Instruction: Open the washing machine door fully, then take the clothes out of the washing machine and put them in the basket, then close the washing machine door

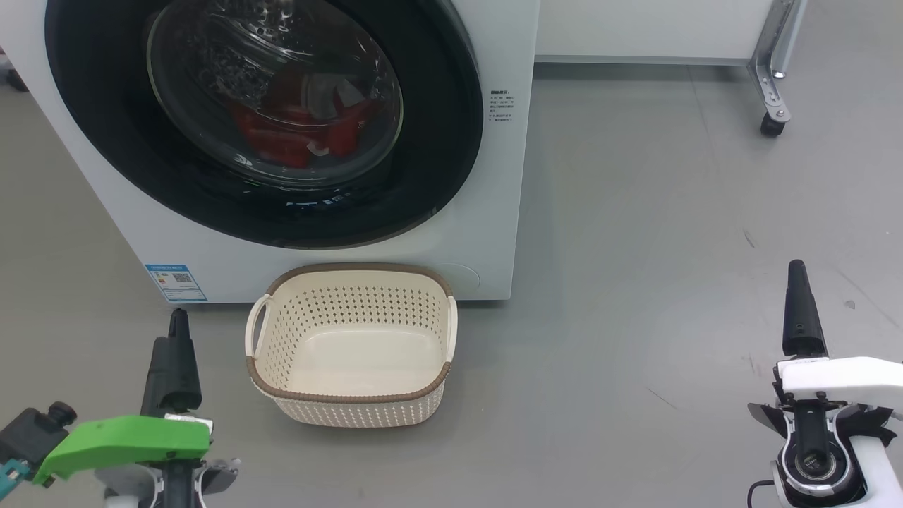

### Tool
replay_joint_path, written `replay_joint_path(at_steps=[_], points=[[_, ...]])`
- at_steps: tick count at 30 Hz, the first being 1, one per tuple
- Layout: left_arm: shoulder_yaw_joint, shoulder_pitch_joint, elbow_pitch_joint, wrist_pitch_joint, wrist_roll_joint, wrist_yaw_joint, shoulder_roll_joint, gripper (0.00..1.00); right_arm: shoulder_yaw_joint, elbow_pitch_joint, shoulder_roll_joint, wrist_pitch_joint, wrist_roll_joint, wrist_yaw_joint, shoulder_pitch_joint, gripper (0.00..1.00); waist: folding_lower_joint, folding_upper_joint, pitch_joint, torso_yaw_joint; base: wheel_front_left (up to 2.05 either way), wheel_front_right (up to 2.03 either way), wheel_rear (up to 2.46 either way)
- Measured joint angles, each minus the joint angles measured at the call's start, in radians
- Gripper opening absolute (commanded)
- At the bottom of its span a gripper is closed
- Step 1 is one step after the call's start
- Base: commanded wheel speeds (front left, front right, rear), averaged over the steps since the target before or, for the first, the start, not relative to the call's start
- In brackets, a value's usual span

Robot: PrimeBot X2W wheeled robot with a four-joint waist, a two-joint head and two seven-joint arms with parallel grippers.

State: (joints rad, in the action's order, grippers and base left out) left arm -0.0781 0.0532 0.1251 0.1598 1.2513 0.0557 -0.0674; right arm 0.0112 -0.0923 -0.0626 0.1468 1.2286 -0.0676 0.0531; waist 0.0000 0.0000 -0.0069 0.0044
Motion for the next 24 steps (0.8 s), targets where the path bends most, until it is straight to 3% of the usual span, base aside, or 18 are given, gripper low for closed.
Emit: replay_joint_path(at_steps=[24], points=[[-0.147, 0.002, -0.005, 0.071, -0.530, -0.102, -0.082, 1.00, -0.151, 0.007, -0.096, 0.078, -0.435, 0.072, 0.006, 1.00, 0.0000, 0.0000, 0.001, -0.008, 0.00, 0.00, 0.00]])
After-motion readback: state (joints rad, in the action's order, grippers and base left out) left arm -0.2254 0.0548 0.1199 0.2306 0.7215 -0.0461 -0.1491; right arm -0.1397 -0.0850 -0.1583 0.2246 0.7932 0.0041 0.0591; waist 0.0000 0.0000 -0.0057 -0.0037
